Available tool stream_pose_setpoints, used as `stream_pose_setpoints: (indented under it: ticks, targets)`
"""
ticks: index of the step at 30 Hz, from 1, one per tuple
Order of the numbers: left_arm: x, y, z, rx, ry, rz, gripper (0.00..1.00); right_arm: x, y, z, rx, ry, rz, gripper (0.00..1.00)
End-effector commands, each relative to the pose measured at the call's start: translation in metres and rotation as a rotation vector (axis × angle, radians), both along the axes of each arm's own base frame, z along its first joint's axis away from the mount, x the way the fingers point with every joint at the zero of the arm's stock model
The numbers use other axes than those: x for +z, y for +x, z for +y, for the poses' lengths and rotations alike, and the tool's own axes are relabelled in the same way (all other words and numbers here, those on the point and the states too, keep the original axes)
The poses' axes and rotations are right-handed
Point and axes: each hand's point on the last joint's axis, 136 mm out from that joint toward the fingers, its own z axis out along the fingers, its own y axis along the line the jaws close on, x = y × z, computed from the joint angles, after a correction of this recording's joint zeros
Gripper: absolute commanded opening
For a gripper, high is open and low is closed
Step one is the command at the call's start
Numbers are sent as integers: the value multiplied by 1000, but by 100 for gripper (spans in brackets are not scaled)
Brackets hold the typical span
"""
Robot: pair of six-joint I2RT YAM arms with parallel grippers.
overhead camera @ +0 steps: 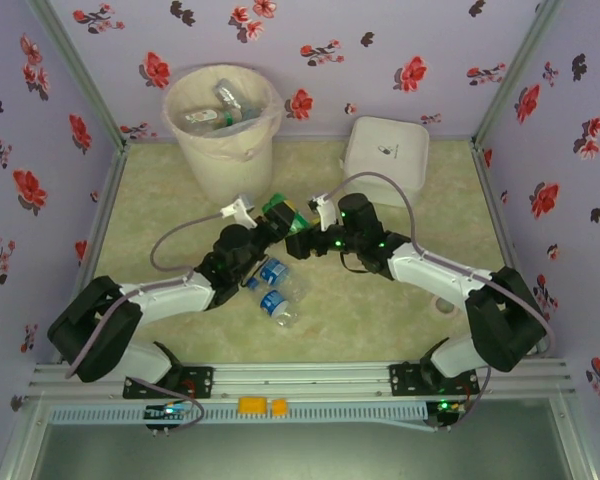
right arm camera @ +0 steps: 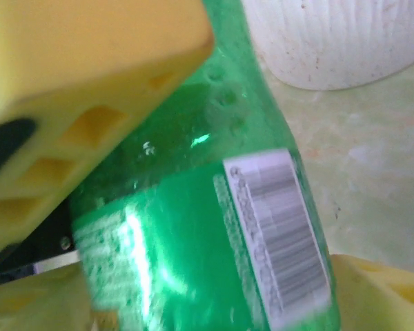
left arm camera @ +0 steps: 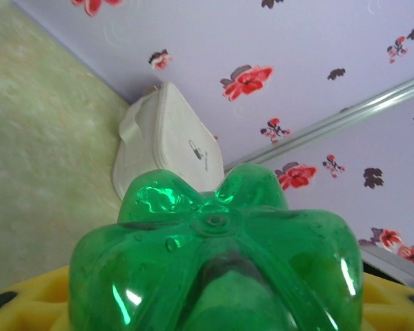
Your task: Put the plastic bottles in the bin
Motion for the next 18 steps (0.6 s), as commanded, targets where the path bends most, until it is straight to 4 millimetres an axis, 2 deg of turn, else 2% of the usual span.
stream_pose_setpoints:
  ticks: [1,7,12,13,18]
  targets:
    - [34,15,19,52,44,-97,48,23,-5,-6,-16,32,-56,97]
    - [91,34,60,104,138,-190,48,32,-5,-35,-106,0,-124,100]
    - [160,38,92,148,254,-306,47,19,2,-60,-223,-61,-142,100]
    - [174,40,98,156,277,-328,45,16,3,-63,-238,-70,-141,100]
    - [226,62,115,120,353,-362,42,6,5,-68,-262,-85,-132,100]
